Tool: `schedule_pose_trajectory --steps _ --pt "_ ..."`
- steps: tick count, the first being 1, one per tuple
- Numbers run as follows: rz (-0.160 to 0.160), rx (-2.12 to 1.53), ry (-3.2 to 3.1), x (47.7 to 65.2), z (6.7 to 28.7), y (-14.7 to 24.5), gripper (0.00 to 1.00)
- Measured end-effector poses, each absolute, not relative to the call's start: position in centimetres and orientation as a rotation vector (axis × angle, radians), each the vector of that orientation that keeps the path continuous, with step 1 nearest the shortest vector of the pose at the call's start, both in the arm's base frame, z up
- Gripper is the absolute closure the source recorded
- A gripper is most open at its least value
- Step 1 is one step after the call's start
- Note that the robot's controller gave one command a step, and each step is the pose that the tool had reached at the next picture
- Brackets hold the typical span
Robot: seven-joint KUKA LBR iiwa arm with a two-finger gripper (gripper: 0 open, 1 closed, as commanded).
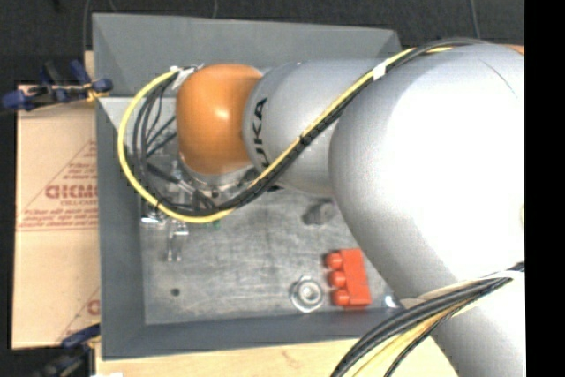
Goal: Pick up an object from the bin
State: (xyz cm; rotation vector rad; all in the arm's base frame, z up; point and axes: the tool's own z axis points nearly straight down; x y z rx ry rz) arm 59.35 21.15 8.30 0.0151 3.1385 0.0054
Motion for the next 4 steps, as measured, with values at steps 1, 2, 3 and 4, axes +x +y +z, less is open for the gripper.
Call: schedule_pose_trajectory --steps 1,2,3,4 --pt "0.007 0.044 3.137 58.8 10.2 23.5 0.0" --pt "0.002 0.121 3.133 61.7 10.1 17.8 0.0" --pt "0.006 -0.408 3.105 64.3 7.4 11.1 0.0" --pt "0.003 -0.568 3.072 65.3 7.5 6.3 0.0"
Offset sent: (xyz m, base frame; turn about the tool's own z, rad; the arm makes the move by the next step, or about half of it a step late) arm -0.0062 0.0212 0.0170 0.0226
